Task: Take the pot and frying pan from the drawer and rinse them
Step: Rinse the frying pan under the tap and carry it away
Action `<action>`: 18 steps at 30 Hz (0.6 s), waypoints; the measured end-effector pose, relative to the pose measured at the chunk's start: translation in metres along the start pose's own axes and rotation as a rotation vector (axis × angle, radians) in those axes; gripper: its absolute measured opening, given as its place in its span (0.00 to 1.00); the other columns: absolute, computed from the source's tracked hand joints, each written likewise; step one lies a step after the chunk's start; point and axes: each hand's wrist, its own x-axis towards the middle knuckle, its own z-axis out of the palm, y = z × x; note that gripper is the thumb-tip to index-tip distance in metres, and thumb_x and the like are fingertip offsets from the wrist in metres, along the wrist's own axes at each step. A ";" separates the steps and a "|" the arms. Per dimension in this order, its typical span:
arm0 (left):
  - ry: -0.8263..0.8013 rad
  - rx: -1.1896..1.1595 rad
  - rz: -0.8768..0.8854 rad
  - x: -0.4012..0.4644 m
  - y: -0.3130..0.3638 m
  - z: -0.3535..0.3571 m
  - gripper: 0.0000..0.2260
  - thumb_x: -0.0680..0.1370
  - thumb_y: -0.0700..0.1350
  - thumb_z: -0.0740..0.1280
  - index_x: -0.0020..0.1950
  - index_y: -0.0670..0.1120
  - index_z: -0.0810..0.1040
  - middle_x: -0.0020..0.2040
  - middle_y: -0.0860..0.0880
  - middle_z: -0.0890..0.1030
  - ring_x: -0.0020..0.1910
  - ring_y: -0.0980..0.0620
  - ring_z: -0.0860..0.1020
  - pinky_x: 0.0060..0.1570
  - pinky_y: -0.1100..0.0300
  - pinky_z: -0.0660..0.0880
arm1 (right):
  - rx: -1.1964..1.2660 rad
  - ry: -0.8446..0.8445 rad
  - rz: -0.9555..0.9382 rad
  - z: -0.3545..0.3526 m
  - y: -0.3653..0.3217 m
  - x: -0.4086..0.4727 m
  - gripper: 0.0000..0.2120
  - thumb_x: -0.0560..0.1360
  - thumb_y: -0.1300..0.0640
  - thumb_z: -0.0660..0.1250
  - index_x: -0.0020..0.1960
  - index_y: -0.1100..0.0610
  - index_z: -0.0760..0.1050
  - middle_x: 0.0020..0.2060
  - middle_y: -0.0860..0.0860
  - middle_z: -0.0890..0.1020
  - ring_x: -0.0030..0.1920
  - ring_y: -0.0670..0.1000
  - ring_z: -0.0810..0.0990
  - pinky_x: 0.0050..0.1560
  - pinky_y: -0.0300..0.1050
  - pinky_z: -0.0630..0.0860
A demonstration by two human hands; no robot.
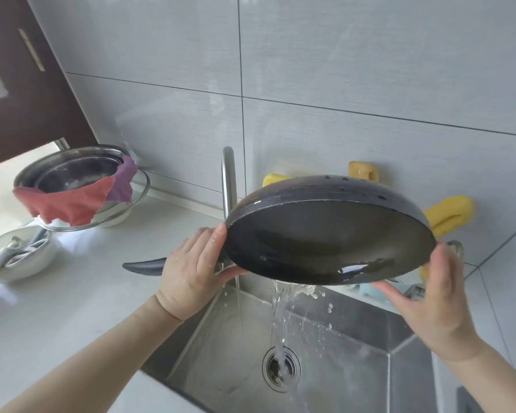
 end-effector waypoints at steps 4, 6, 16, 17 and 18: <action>0.078 0.033 0.050 0.020 -0.001 -0.010 0.51 0.71 0.52 0.77 0.80 0.46 0.43 0.47 0.46 0.69 0.41 0.49 0.70 0.40 0.58 0.70 | -0.059 0.155 -0.028 -0.013 -0.010 0.014 0.31 0.76 0.37 0.61 0.55 0.67 0.64 0.50 0.59 0.67 0.48 0.61 0.68 0.54 0.48 0.68; 0.093 0.043 0.045 0.027 -0.002 -0.014 0.50 0.71 0.52 0.77 0.79 0.49 0.44 0.46 0.46 0.68 0.41 0.50 0.70 0.40 0.58 0.69 | -0.055 0.197 -0.034 -0.019 -0.015 0.021 0.31 0.76 0.38 0.62 0.56 0.67 0.64 0.51 0.60 0.68 0.49 0.61 0.68 0.61 0.39 0.66; 0.090 0.015 0.025 0.024 -0.001 -0.011 0.41 0.73 0.54 0.75 0.77 0.50 0.53 0.47 0.47 0.70 0.42 0.50 0.72 0.41 0.58 0.72 | -0.062 0.146 -0.087 -0.021 -0.007 0.019 0.32 0.76 0.40 0.64 0.57 0.70 0.64 0.52 0.61 0.69 0.49 0.63 0.68 0.65 0.34 0.63; 0.079 0.007 0.025 0.021 0.002 -0.009 0.42 0.73 0.54 0.74 0.78 0.48 0.51 0.47 0.46 0.70 0.42 0.49 0.72 0.41 0.58 0.72 | -0.060 0.111 -0.055 -0.019 -0.005 0.016 0.33 0.76 0.38 0.63 0.57 0.69 0.64 0.52 0.61 0.68 0.50 0.62 0.68 0.61 0.39 0.66; 0.048 -0.010 0.016 0.017 0.005 -0.005 0.45 0.73 0.54 0.74 0.79 0.47 0.48 0.48 0.46 0.70 0.43 0.49 0.72 0.42 0.57 0.72 | -0.049 0.055 -0.007 -0.018 -0.003 0.013 0.35 0.76 0.35 0.61 0.59 0.69 0.63 0.52 0.60 0.68 0.51 0.62 0.68 0.57 0.44 0.68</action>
